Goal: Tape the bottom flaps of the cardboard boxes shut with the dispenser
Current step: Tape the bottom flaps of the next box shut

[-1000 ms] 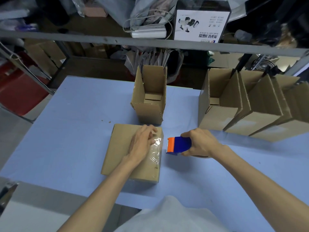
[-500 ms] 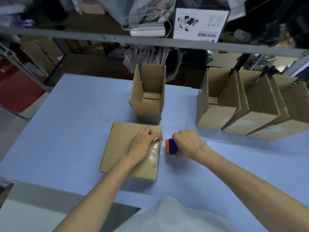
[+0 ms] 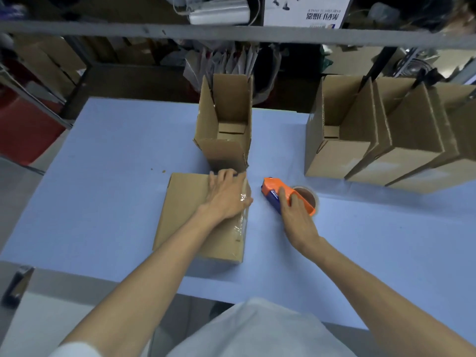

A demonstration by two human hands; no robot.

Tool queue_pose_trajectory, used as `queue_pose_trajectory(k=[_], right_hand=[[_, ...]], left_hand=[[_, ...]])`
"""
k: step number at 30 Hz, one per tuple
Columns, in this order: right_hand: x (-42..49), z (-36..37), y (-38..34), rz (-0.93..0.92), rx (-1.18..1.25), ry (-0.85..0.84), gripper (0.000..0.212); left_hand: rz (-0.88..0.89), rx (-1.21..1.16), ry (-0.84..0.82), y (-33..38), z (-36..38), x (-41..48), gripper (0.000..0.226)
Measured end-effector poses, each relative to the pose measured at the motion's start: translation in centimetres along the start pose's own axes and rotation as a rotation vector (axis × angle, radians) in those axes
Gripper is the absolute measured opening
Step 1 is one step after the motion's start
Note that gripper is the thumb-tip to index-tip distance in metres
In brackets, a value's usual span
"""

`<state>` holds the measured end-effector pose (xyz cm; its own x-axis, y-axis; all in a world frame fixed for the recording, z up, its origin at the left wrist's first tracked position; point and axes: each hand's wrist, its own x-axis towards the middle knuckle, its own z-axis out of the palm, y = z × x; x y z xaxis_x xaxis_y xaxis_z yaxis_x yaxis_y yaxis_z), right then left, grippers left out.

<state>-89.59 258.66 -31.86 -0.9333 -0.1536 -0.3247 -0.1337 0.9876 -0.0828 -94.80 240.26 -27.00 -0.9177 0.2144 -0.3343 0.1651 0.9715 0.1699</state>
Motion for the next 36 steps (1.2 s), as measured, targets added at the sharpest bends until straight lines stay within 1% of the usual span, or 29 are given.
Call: queue_pose_trajectory(k=[1,2,3,4,5,7,8,9,10,11,12,13,14,15,17,19,20,22,23,27,31,32,35,36], right_hand=[[-0.1,-0.1,-0.1,0.009,0.023,0.032,0.071],[-0.3,-0.3,-0.2,0.003,0.048,0.088,0.069],[-0.7,-0.4,-0.2,-0.013,0.095,0.144,0.065],[-1.2,-0.8,-0.2,-0.032,0.194,0.188,0.060],[-1.8,-1.2,-0.3,-0.049,0.329,0.215,0.052],[-2.9,-2.6,-0.7,-0.009,0.638,0.202,0.021],[-3.2,-3.5,-0.9,0.042,0.820,0.152,0.017],[-3.4,-4.6,-1.2,0.123,1.020,0.105,0.024],[-3.6,-5.6,-1.6,0.218,1.231,0.061,0.025],[-3.6,-6.6,-1.9,0.304,1.379,0.039,0.026],[-3.5,-7.3,-2.0,0.359,1.461,0.054,0.037],[-3.5,-8.0,-2.1,0.388,1.503,0.085,0.054],[-3.6,-8.4,-2.1,0.393,1.532,0.130,0.067],[-3.7,-9.0,-2.2,0.377,1.539,0.160,0.073],[-3.9,-9.8,-2.9,0.300,1.526,0.164,0.074],[-4.1,-10.1,-4.0,0.240,1.444,0.152,0.086],[-4.1,-10.1,-4.4,0.223,1.367,0.179,0.092],[-3.8,-10.0,-5.0,0.200,1.239,0.242,0.097],[-3.7,-10.0,-5.2,0.198,1.215,0.251,0.097],[-3.2,-9.4,-4.9,0.201,1.296,0.210,0.081],[-3.5,-9.2,-4.6,0.320,1.311,0.177,0.069],[-3.6,-9.4,-4.7,0.342,1.259,0.170,0.070],[-3.9,-9.6,-5.3,0.344,0.995,0.145,0.096],[-3.9,-9.6,-5.4,0.335,0.957,0.142,0.097]], left_hand=[[-0.013,0.042,-0.027,0.1,-0.2,0.2,0.060],[-0.017,0.059,-0.013,0.3,-0.5,0.4,0.056],[-0.024,0.064,0.018,0.5,-0.9,0.3,0.053],[-0.034,0.045,0.059,0.9,-1.6,0.0,0.052],[-0.041,0.005,0.122,1.3,-2.4,-0.2,0.050],[-0.083,-0.168,0.273,1.7,-4.3,-1.0,0.046],[-0.117,-0.303,0.341,1.6,-5.5,-1.8,0.043],[-0.153,-0.451,0.398,1.3,-6.5,-2.7,0.043],[-0.186,-0.592,0.433,0.9,-7.4,-3.7,0.043],[-0.216,-0.705,0.444,0.3,-8.0,-4.9,0.043],[-0.244,-0.788,0.431,-0.2,-8.3,-6.1,0.041],[-0.267,-0.862,0.392,-0.8,-8.5,-7.2,0.038],[-0.282,-0.958,0.330,-1.5,-8.4,-8.2,0.036],[-0.285,-1.076,0.259,-2.1,-8.2,-8.9,0.035],[-0.270,-1.266,0.148,-3.1,-7.6,-10.0,0.034],[-0.254,-1.356,0.091,-3.4,-7.0,-10.6,0.039],[-0.258,-1.383,0.079,-3.3,-6.7,-10.7,0.040],[-0.284,-1.440,0.082,-3.0,-5.8,-10.8,0.035],[-0.305,-1.463,0.090,-2.8,-5.5,-10.8,0.032],[-0.358,-1.510,0.122,-2.8,-4.8,-10.7,0.032],[-0.362,-1.516,0.168,-2.0,-4.6,-10.5,0.031],[-0.378,-1.512,0.196,-1.6,-4.5,-10.6,0.029],[-0.419,-1.475,0.242,-0.7,-3.9,-10.8,0.027],[-0.435,-1.472,0.241,-0.6,-3.7,-10.9,0.026]])
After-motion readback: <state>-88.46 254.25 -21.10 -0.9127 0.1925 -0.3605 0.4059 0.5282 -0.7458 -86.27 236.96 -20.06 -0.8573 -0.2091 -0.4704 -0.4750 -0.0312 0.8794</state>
